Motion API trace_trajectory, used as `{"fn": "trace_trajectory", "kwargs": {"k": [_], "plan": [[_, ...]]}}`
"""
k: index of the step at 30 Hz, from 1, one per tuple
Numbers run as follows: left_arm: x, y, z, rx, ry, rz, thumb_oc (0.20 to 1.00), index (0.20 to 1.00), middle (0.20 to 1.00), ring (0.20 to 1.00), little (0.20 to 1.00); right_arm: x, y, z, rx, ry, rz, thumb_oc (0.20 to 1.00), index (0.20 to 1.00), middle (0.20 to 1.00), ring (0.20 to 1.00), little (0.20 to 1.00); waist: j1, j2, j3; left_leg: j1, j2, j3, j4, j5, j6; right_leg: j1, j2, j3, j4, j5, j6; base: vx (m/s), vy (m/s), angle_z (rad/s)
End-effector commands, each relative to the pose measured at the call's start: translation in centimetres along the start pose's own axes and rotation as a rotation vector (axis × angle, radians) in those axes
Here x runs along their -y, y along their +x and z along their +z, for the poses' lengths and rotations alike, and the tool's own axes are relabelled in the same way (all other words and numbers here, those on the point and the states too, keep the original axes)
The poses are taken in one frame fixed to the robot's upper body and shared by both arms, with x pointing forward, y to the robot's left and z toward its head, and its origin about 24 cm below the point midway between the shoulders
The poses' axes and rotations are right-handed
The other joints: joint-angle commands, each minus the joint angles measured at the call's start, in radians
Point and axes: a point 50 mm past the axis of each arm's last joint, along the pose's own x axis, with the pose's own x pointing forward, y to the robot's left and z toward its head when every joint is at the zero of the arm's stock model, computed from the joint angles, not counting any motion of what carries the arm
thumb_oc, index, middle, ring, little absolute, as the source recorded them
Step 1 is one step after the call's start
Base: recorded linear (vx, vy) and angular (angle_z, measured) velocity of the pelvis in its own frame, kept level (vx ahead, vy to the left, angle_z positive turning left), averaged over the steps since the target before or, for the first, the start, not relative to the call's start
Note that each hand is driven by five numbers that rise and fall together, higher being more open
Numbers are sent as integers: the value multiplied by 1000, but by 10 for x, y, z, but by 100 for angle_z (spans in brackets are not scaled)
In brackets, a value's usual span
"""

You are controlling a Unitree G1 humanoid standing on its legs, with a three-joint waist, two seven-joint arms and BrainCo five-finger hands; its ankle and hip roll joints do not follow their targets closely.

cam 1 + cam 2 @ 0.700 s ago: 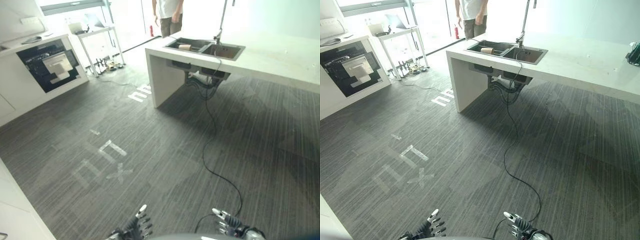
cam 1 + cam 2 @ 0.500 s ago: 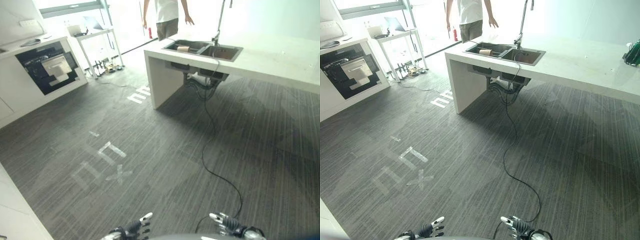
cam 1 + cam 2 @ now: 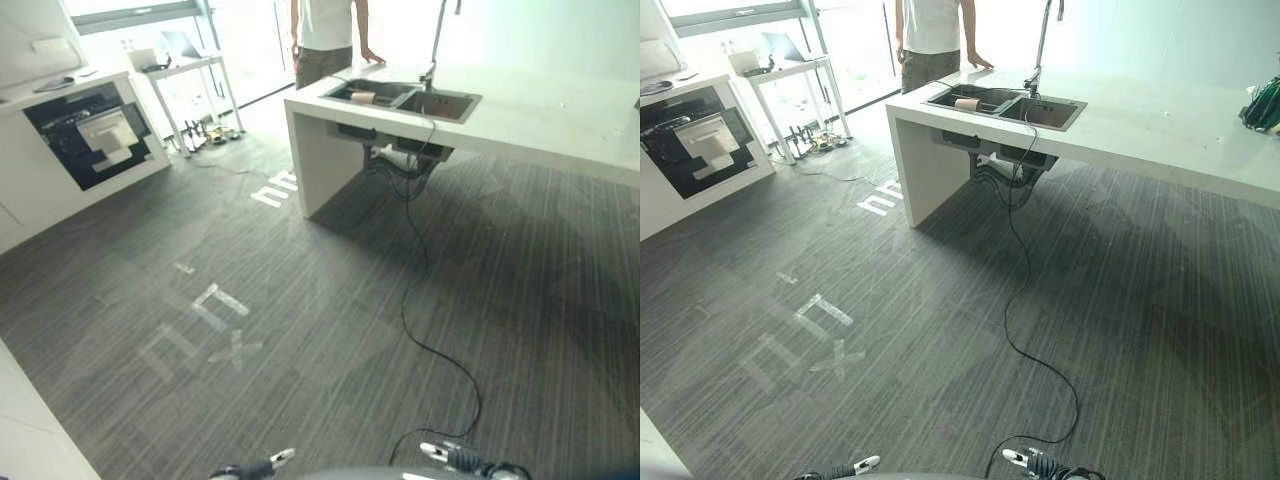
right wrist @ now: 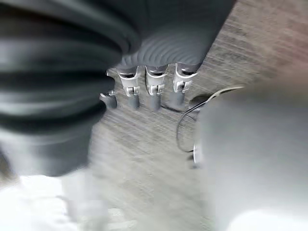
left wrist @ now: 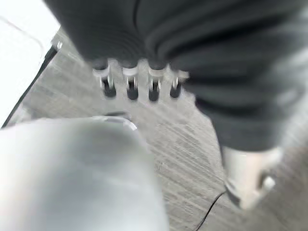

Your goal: Place the dishes in the dishwasher.

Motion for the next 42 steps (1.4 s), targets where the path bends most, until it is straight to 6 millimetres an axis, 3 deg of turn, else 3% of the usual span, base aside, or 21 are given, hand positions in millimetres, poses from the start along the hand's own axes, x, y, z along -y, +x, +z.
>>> {"fn": "trace_trajectory", "kwargs": {"k": [1, 3, 5, 6, 9, 11, 12, 15, 17, 19, 20, 23, 24, 25, 27, 30, 31, 33, 36, 39, 42], "plan": [[14, 4, 17, 24, -18, 18, 1000, 1000, 1000, 1000, 1000, -3, 4, 12, -20, -33, -3, 1000, 1000, 1000, 1000, 1000, 10, -21, 46, -8, -5, 64, 129, -85, -14, -26, -15, -70, 12, 26, 35, -8, -131, 9], [18, 5, 26, 75, -46, 37, 1000, 1000, 1000, 1000, 1000, 1, 3, 15, -18, -60, -26, 1000, 1000, 1000, 1000, 1000, 10, -40, 81, -122, 12, 76, 391, -91, -22, -29, -24, -68, 27, 21, 4, -39, -171, 17], [16, 4, 34, 127, -124, 64, 1000, 1000, 1000, 1000, 1000, 7, 1, 21, 3, -50, -51, 1000, 1000, 1000, 1000, 1000, 18, -37, 122, -251, 68, 59, 592, 11, -62, -24, -10, -67, 44, 9, -28, 39, -137, 17], [16, 4, 35, 142, -154, 51, 1000, 1000, 1000, 1000, 1000, 10, 0, 23, 14, -31, -63, 1000, 1000, 1000, 1000, 1000, 24, -26, 132, -278, 83, 58, 592, 30, -82, -7, 2, -61, 48, -9, -29, 128, -37, 12], [21, 3, 36, 197, -220, -14, 1000, 1000, 1000, 1000, 1000, 10, 0, 29, 38, -3, -58, 1000, 1000, 1000, 1000, 1000, 42, -4, 141, -289, 86, 114, 390, 112, -77, 10, 20, -62, 68, -24, -32, 241, 99, 0], [22, 4, 32, 197, -258, -17, 1000, 1000, 1000, 1000, 1000, 10, 0, 27, 37, 19, -63, 1000, 1000, 1000, 1000, 1000, 65, 15, 136, -301, 95, 102, 137, 204, -97, 52, 39, -48, 56, -38, -21, 480, 224, -10], [22, 4, 31, 193, -256, -21, 1000, 1000, 1000, 1000, 1000, 10, 0, 25, 35, 29, -63, 1000, 1000, 1000, 1000, 1000, 69, 15, 135, -307, 99, 102, 105, 213, -101, 61, 40, -47, 57, -44, -19, 514, 231, -6], [25, 4, 31, 194, -219, -60, 1000, 1000, 1000, 1000, 1000, 13, -1, 21, 46, 67, -63, 1000, 1000, 1000, 1000, 1000, 65, 10, 120, -300, 106, 156, 56, 181, -106, 90, 31, -68, 86, -93, -10, 425, 220, -1], [26, 4, 30, 211, -187, -76, 1000, 1000, 1000, 1000, 1000, 5, 2, 24, 66, 63, -47, 1000, 1000, 1000, 1000, 1000, 81, -11, 94, -256, 50, 122, 79, 103, -46, 124, 3, -28, 150, -160, 9, 630, 395, -24], [26, 3, 32, 216, -156, -75, 1000, 1000, 1000, 1000, 1000, 3, 3, 27, 82, 69, -37, 1000, 1000, 1000, 1000, 1000, 84, -20, 81, -225, 18, 112, 78, 62, -11, 135, -11, -28, 193, -178, 21, 465, 341, -53], [26, 3, 41, 230, -124, -79, 1000, 1000, 1000, 1000, 1000, -1, 4, 33, 112, 67, -29, 1000, 1000, 1000, 1000, 1000, 73, -28, 67, -168, -27, 111, 44, 32, 32, 110, -42, -37, 315, -117, 64, 451, 405, -56], [27, 1, 56, 264, -30, -89, 1000, 1000, 1000, 1000, 1000, -6, 5, 43, 167, 104, -32, 1000, 1000, 1000, 1000, 1000, 53, -31, 52, -119, -75, 95, 15, 4, 82, 44, -82, -27, 588, 8, 133, 300, 308, -2], [27, 1, 58, 270, -26, -88, 1000, 1000, 1000, 1000, 1000, -6, 5, 44, 173, 108, -31, 1000, 1000, 1000, 1000, 1000, 55, -19, 51, -129, -57, 104, 22, 14, 86, 32, -70, -32, 592, 36, 122, 221, 235, 38], [26, -1, 65, 293, 2, -92, 1000, 1000, 1000, 1000, 1000, -8, 5, 47, 197, 132, -29, 1000, 1000, 1000, 1000, 1000, 46, -11, 50, -110, -68, 91, 18, -4, 102, -19, -80, -21, 725, 101, 142, 206, 223, 44], [28, -2, 73, 321, 10, -90, 1000, 1000, 1000, 1000, 1000, -7, 4, 48, 218, 142, -21, 1000, 1000, 1000, 1000, 1000, 31, -5, 53, -69, -88, 66, 8, -37, 116, -112, -129, -14, 864, 105, 152, 277, 208, 34], [29, -6, 90, 371, 11, -116, 1000, 1000, 1000, 1000, 1000, -9, 3, 53, 260, 143, -3, 1000, 1000, 1000, 1000, 1000, -15, 16, 79, -8, -78, 20, 13, -48, 111, -257, -33, -39, 707, 50, 95, 319, -48, 42], [28, -8, 98, 387, 53, -133, 1000, 1000, 1000, 1000, 1000, -5, 1, 54, 282, 152, 1, 1000, 1000, 1000, 1000, 1000, -44, 4, 85, 35, -93, -18, 8, -71, 99, -298, -25, -42, 459, 73, 91, 488, -152, 61], [29, -9, 100, 400, 69, -140, 1000, 1000, 1000, 1000, 1000, -3, 0, 51, 291, 146, 7, 1000, 1000, 1000, 1000, 1000, -75, -9, 99, 90, -108, -37, 5, -117, 94, -359, -54, -43, 294, 158, 120, 455, -111, 78], [30, -9, 98, 404, 54, -142, 1000, 1000, 1000, 1000, 1000, -3, -1, 48, 295, 143, 10, 1000, 1000, 1000, 1000, 1000, -92, -10, 113, 145, -114, -56, 13, -178, 87, -408, -88, -46, 217, 226, 146, 389, -95, 25], [31, -6, 88, 380, 64, -126, 1000, 1000, 1000, 1000, 1000, 1, -2, 48, 295, 166, -6, 1000, 1000, 1000, 1000, 1000, -97, -12, 96, 174, -116, -89, 74, -221, 74, -373, -67, -27, 192, 192, 110, 417, -148, 15], [35, -3, 79, 351, 53, -118, 1000, 1000, 1000, 1000, 1000, 3, -2, 54, 295, 155, -15, 1000, 1000, 1000, 1000, 1000, -99, 1, 74, 167, -73, -57, 207, -146, 18, -305, -19, -31, 181, 123, 44, 357, -149, 32]]}}
